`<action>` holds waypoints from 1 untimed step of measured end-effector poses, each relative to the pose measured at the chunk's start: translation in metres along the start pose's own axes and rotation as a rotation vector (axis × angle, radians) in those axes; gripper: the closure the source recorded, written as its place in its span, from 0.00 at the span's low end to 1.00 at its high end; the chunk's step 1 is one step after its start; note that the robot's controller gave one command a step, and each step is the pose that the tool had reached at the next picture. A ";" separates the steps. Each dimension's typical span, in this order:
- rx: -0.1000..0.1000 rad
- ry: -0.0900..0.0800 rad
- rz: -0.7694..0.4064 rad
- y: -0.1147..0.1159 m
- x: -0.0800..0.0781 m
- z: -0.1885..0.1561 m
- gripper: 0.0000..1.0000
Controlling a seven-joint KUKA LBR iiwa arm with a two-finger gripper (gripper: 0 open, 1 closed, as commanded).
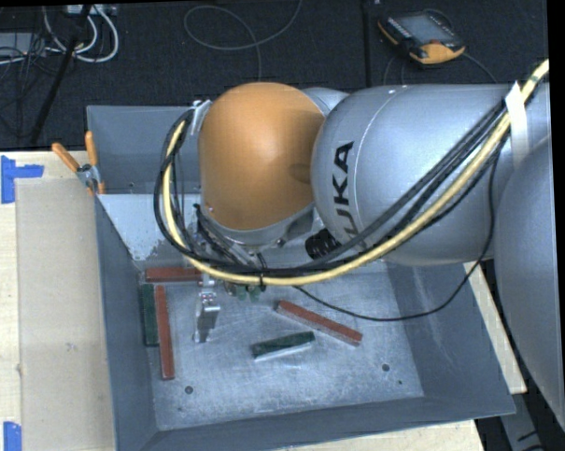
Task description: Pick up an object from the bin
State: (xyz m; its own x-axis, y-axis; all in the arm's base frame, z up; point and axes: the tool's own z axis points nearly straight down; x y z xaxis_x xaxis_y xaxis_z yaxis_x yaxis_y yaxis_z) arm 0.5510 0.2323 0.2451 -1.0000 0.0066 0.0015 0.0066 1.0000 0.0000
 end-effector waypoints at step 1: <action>0.000 0.000 0.000 0.000 0.000 0.000 0.00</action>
Offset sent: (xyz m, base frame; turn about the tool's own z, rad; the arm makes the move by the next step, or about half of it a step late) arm 0.0423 -0.0731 -0.0496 -0.0378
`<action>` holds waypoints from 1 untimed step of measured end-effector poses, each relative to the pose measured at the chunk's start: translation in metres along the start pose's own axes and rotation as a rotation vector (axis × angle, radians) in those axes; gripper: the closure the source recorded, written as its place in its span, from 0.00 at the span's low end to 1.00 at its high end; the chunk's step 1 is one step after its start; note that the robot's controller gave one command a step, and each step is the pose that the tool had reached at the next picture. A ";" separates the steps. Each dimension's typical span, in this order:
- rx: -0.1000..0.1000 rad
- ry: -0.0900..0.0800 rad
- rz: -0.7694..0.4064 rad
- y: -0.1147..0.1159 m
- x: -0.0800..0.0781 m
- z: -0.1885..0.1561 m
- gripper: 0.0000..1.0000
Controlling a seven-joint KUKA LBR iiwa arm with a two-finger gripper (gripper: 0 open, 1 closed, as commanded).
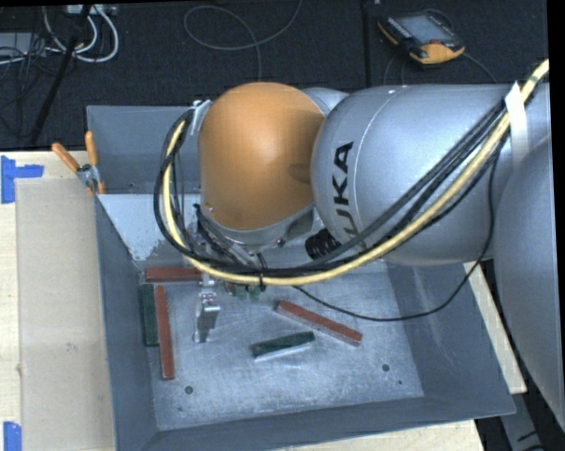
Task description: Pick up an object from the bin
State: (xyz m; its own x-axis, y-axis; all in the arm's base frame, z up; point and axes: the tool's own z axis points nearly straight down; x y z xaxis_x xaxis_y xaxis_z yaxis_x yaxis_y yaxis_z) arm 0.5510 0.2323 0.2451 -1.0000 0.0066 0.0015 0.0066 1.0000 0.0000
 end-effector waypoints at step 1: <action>-0.003 -0.005 -0.035 -0.041 -0.027 0.029 0.00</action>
Offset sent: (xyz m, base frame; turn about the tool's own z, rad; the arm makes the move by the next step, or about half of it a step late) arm 0.0597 -0.0872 0.0120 0.0178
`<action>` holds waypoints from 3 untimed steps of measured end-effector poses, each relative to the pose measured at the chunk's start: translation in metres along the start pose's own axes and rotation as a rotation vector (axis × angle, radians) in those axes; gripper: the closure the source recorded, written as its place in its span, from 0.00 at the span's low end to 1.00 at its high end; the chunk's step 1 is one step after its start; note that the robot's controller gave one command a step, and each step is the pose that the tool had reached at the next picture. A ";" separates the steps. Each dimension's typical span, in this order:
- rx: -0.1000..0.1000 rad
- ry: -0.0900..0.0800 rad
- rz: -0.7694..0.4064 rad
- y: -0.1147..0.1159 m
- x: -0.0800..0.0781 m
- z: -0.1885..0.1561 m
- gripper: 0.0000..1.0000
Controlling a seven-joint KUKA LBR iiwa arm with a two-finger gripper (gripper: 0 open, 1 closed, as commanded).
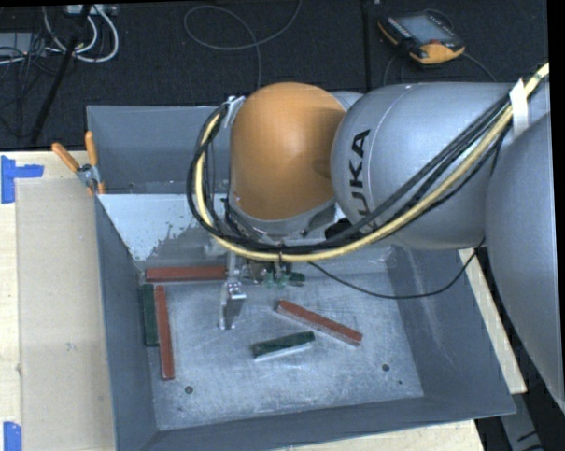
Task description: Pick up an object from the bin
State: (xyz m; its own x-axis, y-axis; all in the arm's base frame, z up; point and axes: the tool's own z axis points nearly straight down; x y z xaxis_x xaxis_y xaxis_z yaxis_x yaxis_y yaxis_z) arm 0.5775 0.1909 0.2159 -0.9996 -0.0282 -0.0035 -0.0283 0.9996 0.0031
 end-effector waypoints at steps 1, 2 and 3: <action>0.006 0.010 0.027 -0.035 -0.016 0.002 0.00; 0.002 -0.004 -0.107 -0.058 -0.028 0.019 0.00; 0.002 0.001 -0.319 -0.079 -0.012 0.087 0.00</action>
Offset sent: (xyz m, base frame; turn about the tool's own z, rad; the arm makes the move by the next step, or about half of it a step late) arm 0.0389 -0.0855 -0.0600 -0.2546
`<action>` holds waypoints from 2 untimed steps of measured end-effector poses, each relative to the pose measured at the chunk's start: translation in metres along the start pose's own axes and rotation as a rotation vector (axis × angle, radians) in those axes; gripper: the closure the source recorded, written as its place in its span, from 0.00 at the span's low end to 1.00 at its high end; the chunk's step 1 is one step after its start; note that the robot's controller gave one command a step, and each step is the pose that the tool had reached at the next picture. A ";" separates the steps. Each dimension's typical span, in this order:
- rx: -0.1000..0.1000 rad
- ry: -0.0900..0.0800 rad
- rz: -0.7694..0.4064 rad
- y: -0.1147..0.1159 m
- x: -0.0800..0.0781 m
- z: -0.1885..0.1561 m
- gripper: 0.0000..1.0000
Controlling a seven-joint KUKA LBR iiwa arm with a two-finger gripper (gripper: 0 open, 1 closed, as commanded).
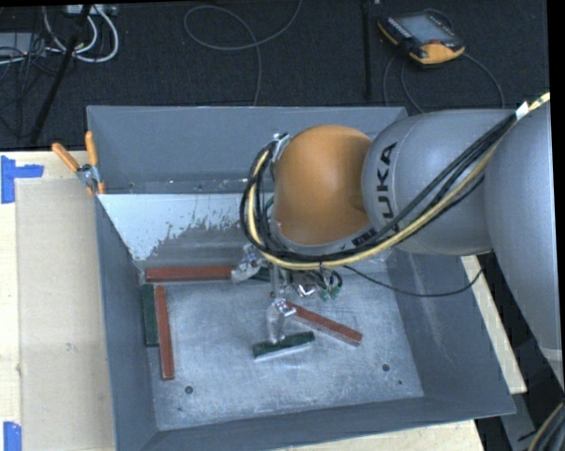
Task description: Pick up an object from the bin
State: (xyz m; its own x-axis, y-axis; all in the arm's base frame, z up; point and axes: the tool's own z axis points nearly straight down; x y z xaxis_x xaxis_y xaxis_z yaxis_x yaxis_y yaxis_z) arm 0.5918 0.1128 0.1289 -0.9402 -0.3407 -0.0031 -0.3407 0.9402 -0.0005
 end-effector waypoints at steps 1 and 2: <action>-0.002 0.007 -0.086 0.007 0.063 0.013 0.00; -0.001 -0.014 -0.210 -0.007 0.053 0.053 1.00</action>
Offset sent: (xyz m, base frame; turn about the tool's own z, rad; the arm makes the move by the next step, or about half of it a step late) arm -0.0521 -0.0274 -0.0586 -0.2127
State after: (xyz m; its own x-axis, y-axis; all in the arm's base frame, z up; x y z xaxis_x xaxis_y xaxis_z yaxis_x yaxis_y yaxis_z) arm 0.5448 0.0885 0.0760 -0.8485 -0.5289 -0.0168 -0.5289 0.8487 -0.0017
